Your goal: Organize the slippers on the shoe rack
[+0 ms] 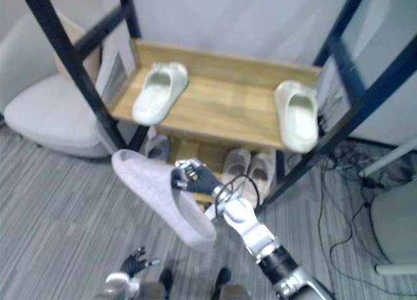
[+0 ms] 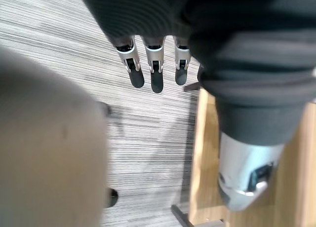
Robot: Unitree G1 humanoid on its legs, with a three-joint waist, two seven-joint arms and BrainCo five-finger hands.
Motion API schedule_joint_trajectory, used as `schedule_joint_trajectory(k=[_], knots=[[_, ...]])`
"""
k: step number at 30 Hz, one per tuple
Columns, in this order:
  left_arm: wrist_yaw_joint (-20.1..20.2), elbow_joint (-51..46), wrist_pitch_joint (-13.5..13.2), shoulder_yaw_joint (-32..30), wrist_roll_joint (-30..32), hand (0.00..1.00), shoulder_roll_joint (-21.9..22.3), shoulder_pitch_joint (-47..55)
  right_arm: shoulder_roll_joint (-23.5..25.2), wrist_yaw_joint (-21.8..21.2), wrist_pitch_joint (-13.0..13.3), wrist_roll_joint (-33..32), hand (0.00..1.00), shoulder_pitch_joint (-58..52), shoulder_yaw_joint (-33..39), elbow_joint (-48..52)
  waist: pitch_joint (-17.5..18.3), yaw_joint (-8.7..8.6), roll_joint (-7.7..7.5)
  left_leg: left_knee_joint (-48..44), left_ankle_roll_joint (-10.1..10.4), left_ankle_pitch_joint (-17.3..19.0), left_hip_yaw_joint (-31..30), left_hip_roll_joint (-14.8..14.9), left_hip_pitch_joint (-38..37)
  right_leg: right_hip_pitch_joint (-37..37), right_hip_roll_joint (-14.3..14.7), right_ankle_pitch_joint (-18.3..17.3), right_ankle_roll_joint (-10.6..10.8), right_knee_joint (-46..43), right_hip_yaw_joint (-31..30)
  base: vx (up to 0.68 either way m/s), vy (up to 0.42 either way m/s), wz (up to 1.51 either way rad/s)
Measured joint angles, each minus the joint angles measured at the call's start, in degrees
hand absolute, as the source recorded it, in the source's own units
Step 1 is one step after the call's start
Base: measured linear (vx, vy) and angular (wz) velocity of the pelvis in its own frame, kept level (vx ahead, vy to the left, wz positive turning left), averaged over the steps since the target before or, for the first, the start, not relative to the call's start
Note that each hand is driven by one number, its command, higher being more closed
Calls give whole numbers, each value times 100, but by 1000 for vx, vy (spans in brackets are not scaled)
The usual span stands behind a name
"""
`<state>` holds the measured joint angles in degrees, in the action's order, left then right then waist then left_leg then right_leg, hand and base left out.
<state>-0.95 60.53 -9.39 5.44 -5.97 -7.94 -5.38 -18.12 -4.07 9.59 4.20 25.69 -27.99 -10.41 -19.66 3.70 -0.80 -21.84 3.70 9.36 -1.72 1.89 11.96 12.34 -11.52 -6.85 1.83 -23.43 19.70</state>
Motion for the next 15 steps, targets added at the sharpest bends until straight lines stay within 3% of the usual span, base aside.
schedule_joint_trajectory(k=[3,9,15], knots=[[-7,-216,-56,-8,-182,0,-14,-182,23,200,-78,247,100,421,6,-301,-252,71,91,-1046,-23,480,-16,53,839,721,-112,-434,-27,-840,1,-210,36,5],[-29,-618,-173,-229,-332,0,-52,-299,-113,581,-147,494,100,1302,136,-1194,-512,138,139,-2414,-54,1011,37,127,1843,1748,-388,-973,-89,-2273,-113,-89,21,-2],[-337,-517,-202,-228,-539,0,-293,-340,-381,1177,-294,571,100,2381,871,-1963,-667,143,222,-4059,-34,1535,-40,169,3173,2863,-775,-1670,-216,-3901,-107,-34,6,22]])
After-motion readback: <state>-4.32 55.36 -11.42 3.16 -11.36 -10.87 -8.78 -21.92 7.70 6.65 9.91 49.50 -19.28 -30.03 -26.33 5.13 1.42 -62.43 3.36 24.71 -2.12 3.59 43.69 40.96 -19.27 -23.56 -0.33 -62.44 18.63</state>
